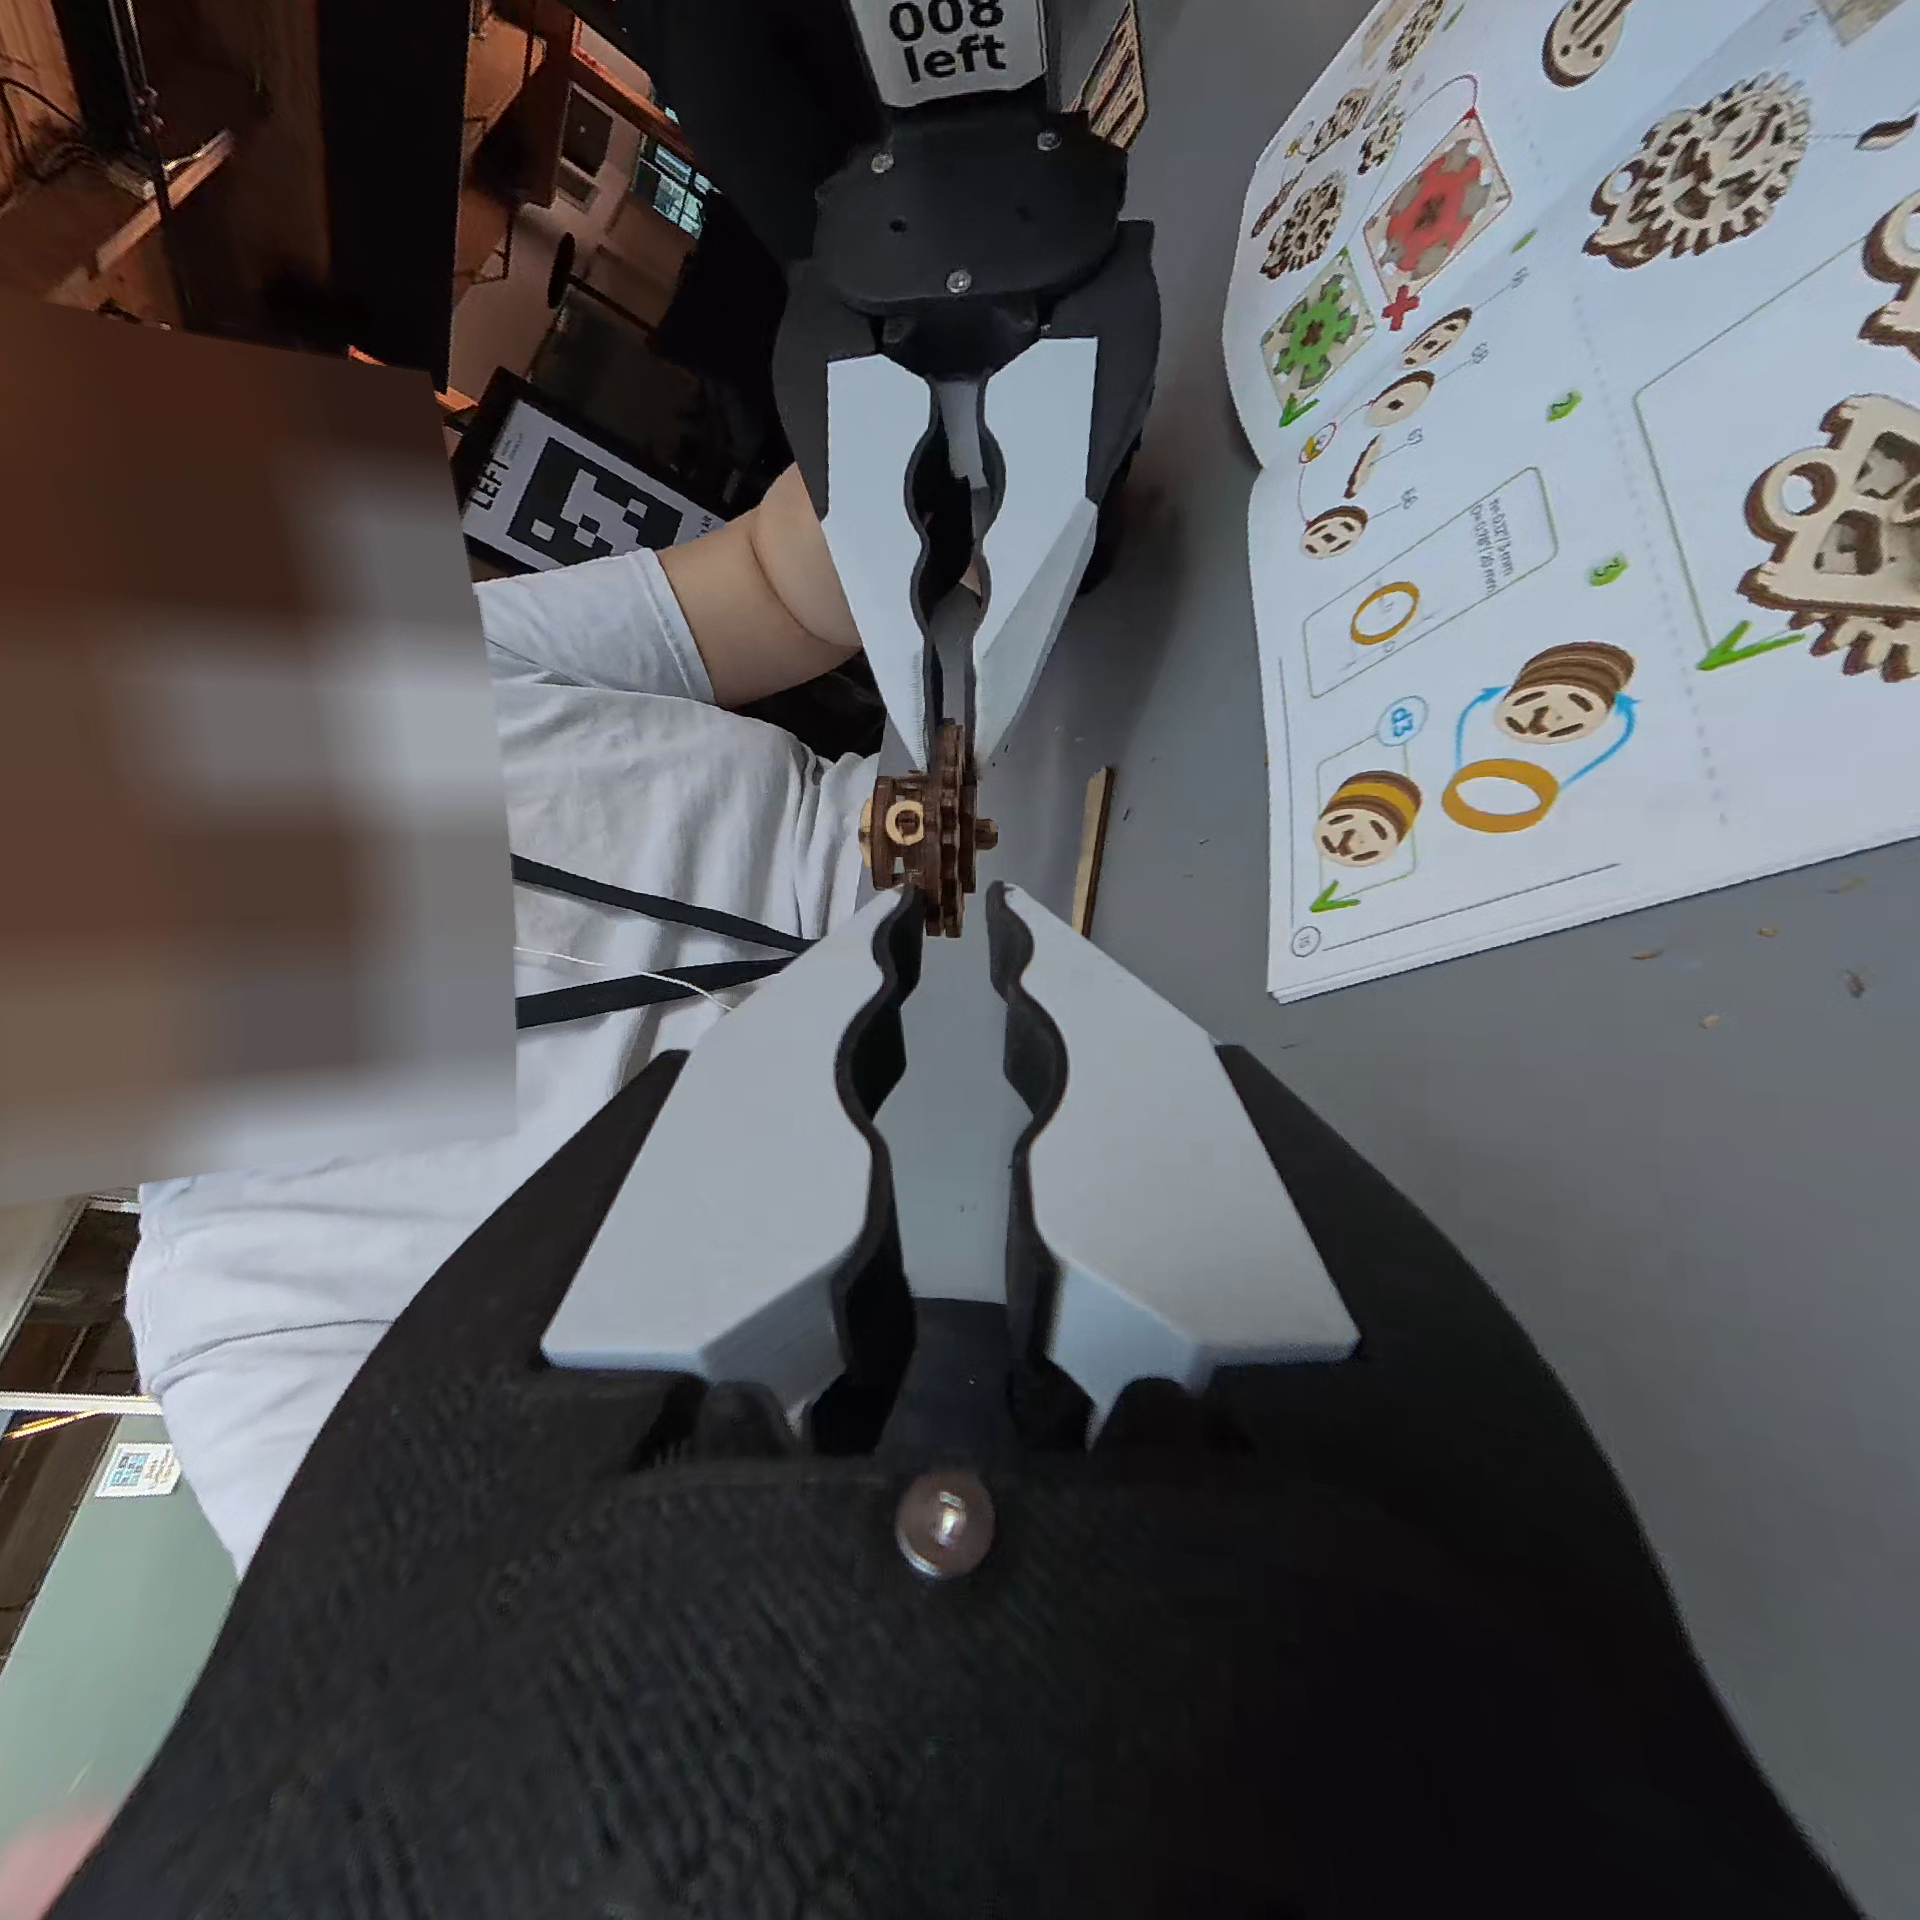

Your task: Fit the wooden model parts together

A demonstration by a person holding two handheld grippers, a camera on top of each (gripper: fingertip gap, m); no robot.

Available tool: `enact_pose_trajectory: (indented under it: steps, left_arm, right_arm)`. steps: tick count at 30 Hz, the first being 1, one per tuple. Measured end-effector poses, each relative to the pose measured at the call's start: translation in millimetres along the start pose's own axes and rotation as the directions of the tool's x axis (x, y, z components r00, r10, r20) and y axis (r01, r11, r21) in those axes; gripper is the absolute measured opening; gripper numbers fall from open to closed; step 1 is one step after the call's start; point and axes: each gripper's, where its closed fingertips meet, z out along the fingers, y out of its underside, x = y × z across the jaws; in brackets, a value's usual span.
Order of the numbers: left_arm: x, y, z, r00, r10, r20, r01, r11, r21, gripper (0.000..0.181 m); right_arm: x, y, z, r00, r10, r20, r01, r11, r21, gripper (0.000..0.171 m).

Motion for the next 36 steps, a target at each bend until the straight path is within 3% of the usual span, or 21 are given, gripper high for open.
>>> enact_pose_trajectory:
  steps: [9,14,19,22,30,33,36]
  left_arm:
    - [-2,-1,1,0.999,-0.036,-0.015,0.037,0.999,0.021,0.005]
    - [-1,0,3,1.0,-0.001,0.015,0.001,1.0,0.016,0.021]
    - [-7,2,7,0.999,-0.041,0.033,0.04,0.999,0.032,0.017]
    - [-6,-2,4,0.999,-0.052,0.014,0.051,0.997,0.064,0.005]
    - [-11,-16,-6,0.997,-0.082,0.006,0.08,0.984,0.16,0.004]
    - [-12,-23,-11,0.997,-0.066,0.039,0.057,0.978,0.2,0.003]
    - [-13,-26,-16,0.996,-0.074,0.052,0.062,0.974,0.216,0.003]
  right_arm:
    - [3,1,2,1.0,0.016,-0.016,-0.016,1.0,-0.004,0.004]
    - [9,-7,-5,0.998,0.055,-0.021,-0.053,0.997,0.058,0.004]
    - [13,-11,-6,0.996,0.09,-0.016,-0.088,0.992,0.095,0.004]
    - [11,-14,-6,0.995,0.099,0.006,-0.099,0.988,0.114,0.004]
    - [7,-22,-5,0.997,0.077,0.017,-0.079,0.985,0.154,0.004]
    - [7,-31,-8,0.998,-0.043,-0.055,0.052,0.984,0.173,0.004]
    - [6,-55,-25,0.9,-0.285,-0.33,0.363,0.909,0.203,0.002]
